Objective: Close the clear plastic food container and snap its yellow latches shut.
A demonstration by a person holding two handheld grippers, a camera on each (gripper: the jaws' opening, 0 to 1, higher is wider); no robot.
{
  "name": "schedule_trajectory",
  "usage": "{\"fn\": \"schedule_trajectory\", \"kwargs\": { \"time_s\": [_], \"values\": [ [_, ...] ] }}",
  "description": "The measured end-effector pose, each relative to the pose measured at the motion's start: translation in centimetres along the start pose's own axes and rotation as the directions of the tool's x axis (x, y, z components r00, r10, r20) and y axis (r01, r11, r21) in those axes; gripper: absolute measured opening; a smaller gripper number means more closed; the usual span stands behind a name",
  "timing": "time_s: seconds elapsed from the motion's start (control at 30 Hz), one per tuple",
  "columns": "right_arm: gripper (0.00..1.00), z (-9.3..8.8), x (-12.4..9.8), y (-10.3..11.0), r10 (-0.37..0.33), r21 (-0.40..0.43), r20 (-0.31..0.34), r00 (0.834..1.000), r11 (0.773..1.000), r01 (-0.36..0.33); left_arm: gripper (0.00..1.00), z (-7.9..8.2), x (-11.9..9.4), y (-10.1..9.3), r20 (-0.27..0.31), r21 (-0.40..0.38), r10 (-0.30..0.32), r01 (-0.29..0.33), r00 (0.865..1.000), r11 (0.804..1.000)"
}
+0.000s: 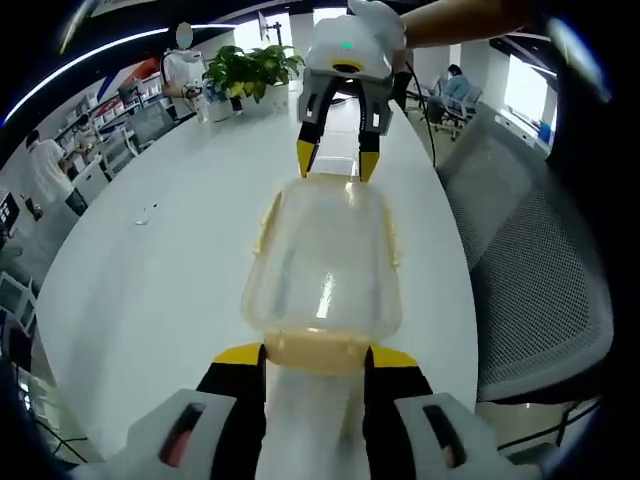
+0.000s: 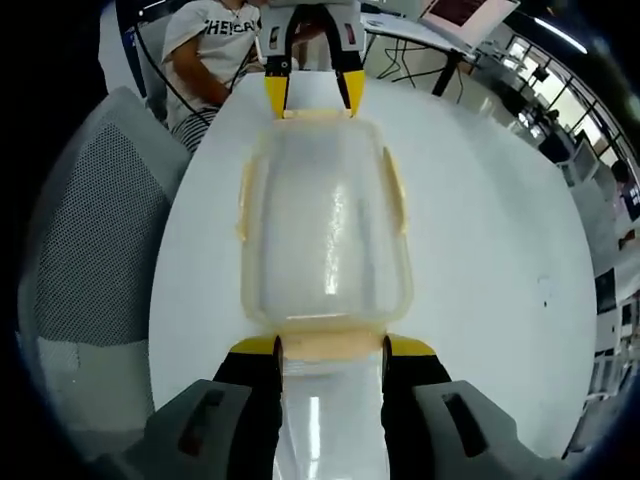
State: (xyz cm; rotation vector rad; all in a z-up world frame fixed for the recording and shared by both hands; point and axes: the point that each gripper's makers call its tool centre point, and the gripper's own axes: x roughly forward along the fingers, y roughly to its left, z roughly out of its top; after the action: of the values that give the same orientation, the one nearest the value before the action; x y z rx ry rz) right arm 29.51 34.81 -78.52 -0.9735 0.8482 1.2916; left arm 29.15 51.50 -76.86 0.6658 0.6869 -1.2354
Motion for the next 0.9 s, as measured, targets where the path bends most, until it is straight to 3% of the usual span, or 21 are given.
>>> {"fn": "schedule_trajectory", "kwargs": {
  "time_s": [0.9],
  "values": [
    [0.35, -2.5, -1.8, -0.6, -0.007, 0.003, 0.010, 1.000, 1.000, 0.007, 0.32, 2.8, 1.4, -0.1, -0.007, 0.004, -0.006, 0.006, 1.000, 1.000]
  ]
}}
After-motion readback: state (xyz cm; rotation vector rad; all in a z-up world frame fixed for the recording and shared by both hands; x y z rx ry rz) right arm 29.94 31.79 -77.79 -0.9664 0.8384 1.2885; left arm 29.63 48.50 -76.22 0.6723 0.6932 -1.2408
